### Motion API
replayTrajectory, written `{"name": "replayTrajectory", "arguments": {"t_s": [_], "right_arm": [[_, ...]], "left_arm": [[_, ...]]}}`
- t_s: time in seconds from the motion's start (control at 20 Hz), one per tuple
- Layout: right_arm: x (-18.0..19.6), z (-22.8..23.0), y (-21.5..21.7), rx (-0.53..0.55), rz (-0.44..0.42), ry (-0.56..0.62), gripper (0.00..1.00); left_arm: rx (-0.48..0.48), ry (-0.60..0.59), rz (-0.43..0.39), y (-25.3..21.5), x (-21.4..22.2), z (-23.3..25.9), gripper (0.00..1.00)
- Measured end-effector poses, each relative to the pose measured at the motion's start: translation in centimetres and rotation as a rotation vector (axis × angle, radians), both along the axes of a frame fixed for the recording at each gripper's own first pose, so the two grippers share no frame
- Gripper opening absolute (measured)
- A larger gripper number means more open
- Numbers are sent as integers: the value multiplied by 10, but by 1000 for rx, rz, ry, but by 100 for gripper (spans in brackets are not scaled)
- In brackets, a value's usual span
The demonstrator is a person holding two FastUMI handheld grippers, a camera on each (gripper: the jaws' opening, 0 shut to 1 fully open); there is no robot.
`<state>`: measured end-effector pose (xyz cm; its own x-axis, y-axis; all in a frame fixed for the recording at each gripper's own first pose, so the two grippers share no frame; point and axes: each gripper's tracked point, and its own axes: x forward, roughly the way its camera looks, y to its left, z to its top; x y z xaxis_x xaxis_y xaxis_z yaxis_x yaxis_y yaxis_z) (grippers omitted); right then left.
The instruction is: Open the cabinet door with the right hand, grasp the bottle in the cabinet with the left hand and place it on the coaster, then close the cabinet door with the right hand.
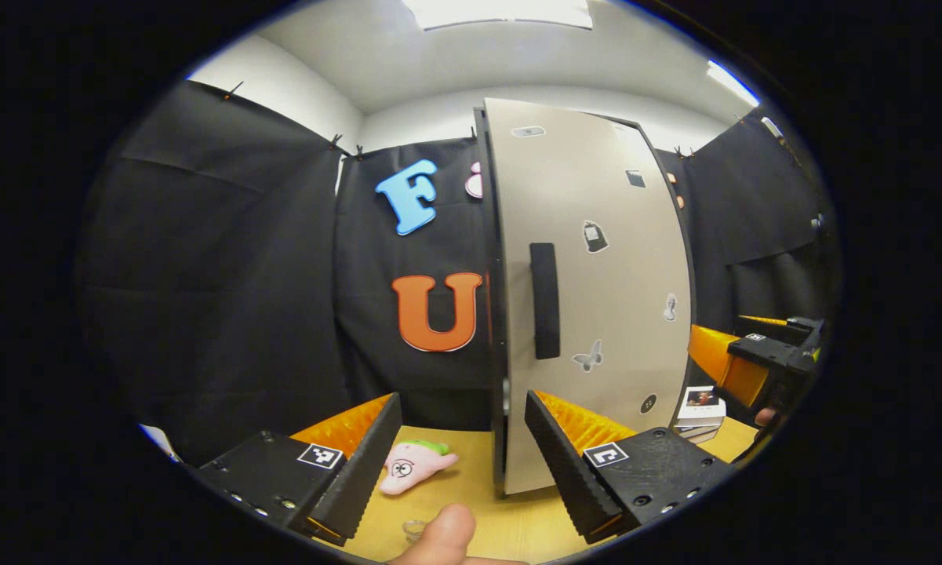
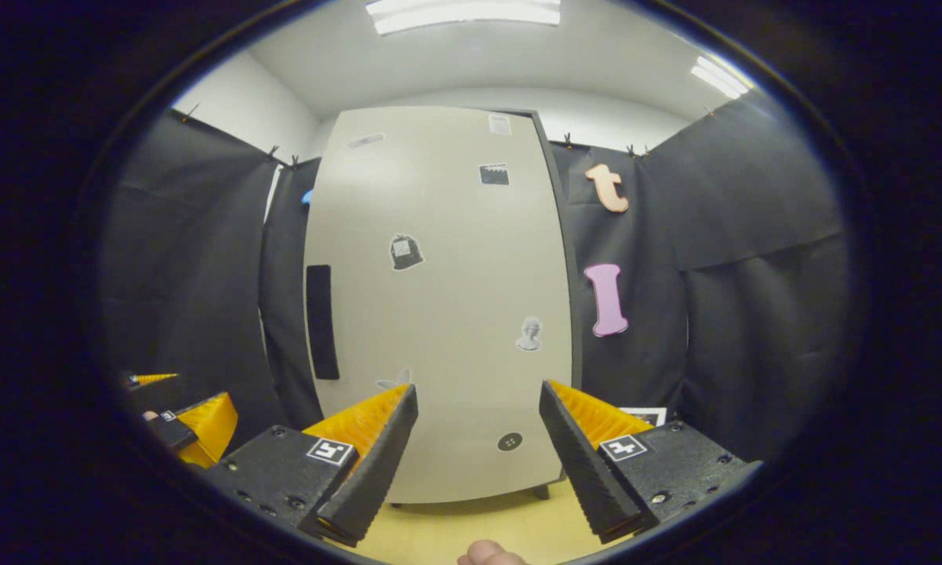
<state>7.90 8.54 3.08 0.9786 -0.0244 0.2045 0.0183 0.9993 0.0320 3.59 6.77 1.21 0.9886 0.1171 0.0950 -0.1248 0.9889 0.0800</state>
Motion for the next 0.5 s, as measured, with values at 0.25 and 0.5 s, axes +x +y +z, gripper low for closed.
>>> {"name": "replayTrajectory", "arguments": {"t_s": [0.25,0.5], "right_arm": [[9,2,-22,65,-52,3,99],[17,-18,-37,108,-55,92,96]], "left_arm": [[-31,4,-76,-37,27,2,95],[-68,24,-57,-54,42,0,95]]}}
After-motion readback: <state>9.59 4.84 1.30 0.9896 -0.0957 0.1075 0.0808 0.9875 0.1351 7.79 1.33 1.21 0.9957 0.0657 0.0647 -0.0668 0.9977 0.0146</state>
